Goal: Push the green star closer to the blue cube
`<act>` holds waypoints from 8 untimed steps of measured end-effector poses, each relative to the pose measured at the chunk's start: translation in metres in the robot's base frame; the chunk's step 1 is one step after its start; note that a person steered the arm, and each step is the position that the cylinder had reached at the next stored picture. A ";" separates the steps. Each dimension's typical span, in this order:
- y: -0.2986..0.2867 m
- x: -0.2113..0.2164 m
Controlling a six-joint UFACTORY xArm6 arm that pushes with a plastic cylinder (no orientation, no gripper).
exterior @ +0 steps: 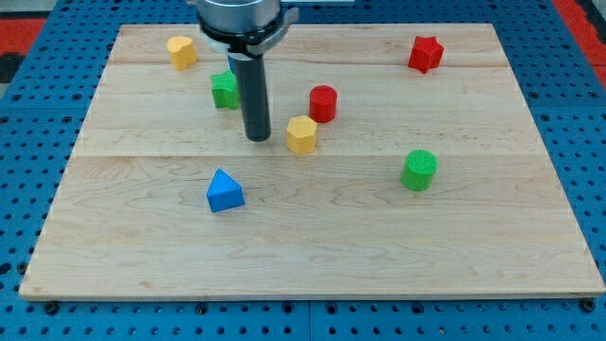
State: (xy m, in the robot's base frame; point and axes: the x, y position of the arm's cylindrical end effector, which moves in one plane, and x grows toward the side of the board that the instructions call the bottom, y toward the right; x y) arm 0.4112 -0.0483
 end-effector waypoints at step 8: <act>-0.089 -0.076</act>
State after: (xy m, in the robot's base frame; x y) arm 0.3354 -0.1373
